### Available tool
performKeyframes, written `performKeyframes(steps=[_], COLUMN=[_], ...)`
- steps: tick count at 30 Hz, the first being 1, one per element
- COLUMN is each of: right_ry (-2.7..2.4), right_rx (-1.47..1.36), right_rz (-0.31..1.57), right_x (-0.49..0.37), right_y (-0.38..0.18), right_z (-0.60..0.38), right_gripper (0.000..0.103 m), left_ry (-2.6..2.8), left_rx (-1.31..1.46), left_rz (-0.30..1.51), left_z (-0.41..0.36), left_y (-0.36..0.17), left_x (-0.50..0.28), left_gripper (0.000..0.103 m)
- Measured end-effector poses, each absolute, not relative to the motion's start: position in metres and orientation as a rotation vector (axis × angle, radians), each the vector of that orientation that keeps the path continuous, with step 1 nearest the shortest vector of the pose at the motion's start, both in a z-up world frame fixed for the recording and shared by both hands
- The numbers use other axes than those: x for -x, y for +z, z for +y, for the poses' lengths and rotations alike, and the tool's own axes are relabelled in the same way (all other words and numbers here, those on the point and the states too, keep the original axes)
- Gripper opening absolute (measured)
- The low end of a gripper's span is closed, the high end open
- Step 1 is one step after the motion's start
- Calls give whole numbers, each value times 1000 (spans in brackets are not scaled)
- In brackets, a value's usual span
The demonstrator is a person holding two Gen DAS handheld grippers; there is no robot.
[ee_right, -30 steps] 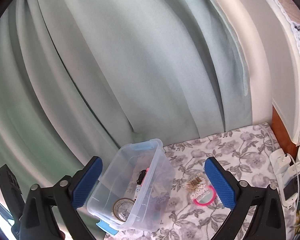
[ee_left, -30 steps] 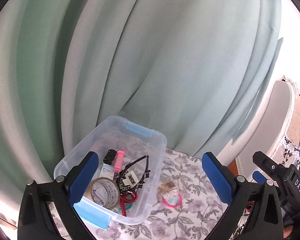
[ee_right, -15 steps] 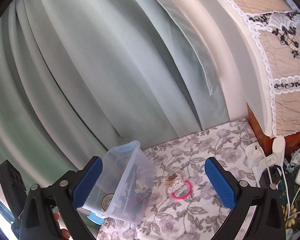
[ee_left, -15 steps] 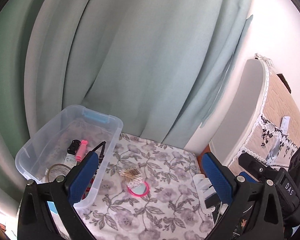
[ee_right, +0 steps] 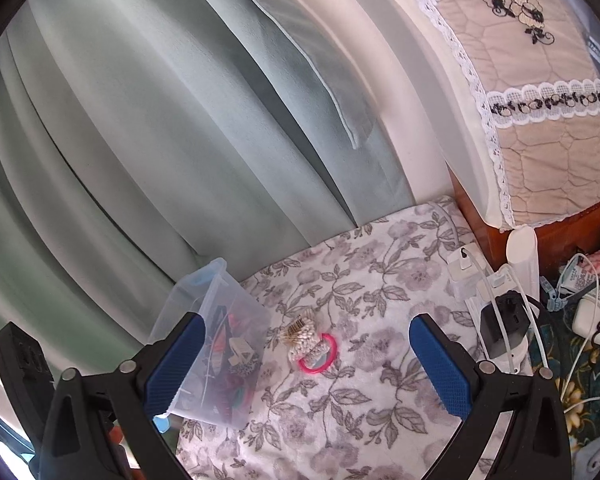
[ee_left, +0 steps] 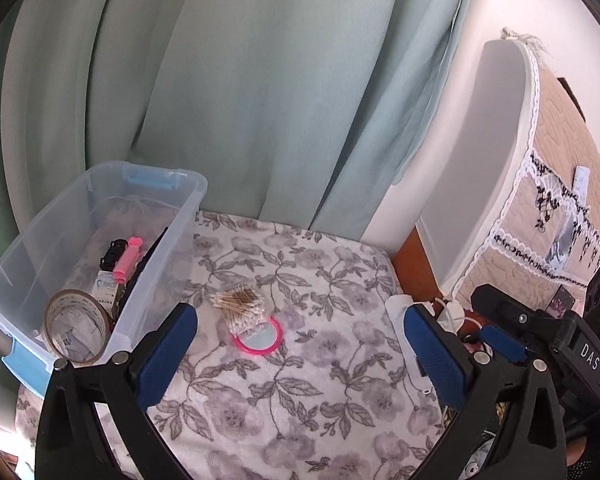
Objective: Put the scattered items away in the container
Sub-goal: 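Move both tools back from the box toward the cotton swab bag and pink mirror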
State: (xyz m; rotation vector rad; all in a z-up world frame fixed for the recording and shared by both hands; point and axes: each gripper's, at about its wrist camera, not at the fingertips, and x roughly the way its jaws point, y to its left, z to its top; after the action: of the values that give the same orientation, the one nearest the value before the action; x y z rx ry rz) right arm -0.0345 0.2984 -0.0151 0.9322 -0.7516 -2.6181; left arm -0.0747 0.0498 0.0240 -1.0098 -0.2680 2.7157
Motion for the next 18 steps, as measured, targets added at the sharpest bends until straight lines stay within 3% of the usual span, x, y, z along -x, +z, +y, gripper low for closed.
performKeyframes(steps=[18], right_ry=[-2574], right_rx=[-1218], right_rz=[-718], right_x=[79], right_y=[-93], right_z=[301], right_gripper=[103], left_ry=[2673], left_rx=[1408], left_rz=[-227], left_z=[70], left_y=[-79], left_x=[127], left_gripper=[103])
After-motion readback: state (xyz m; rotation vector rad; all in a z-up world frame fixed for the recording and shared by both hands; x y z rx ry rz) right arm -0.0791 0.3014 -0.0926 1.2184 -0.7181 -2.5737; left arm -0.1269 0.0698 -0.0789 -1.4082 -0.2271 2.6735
